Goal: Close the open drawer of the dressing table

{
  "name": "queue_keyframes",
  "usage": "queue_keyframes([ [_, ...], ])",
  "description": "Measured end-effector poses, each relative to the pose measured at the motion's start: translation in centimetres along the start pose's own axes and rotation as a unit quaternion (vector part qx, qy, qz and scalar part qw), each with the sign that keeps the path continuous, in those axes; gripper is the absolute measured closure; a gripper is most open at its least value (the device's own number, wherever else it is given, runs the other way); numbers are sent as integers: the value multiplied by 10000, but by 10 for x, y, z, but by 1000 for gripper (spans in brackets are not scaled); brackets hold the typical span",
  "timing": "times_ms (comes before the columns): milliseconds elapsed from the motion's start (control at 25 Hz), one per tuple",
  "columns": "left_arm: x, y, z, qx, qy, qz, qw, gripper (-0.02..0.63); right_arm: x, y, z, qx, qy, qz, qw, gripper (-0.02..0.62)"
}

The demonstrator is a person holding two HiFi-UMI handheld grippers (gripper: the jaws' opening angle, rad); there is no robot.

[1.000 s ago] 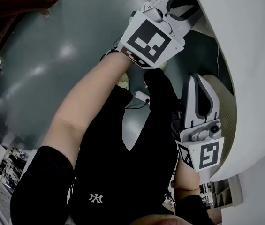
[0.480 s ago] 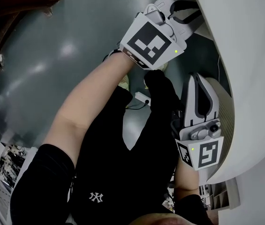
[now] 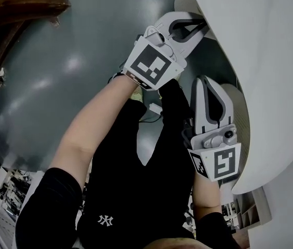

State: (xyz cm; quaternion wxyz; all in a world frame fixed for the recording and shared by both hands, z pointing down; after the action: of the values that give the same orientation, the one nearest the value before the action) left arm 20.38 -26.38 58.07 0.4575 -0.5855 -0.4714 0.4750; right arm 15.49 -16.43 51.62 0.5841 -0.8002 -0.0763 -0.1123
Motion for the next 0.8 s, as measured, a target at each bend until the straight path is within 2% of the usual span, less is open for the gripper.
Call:
queue_keyframes([
  [240,34,43,39,-194,107,166,9996,595,-20,41,32,55,-37,22,10000,580],
  [440,45,105,77,-106,210,260,9994,595,-40,85,46,163,-91,108,9998,580],
  [800,75,193,131,-51,193,276,9994,595,-82,149,62,430,-72,287,9986,580],
])
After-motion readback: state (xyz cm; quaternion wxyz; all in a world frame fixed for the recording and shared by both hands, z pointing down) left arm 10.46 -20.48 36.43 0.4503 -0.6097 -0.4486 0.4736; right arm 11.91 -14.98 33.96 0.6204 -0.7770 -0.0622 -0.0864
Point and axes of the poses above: the fingertips, and each gripper's own axes: z backward along the fingers, x to its right, y out of its top, the point moved 1 cm from there along z, backward along the fingers, and after that the axes turned 6 degrees about -y, right-handed, at the moved point
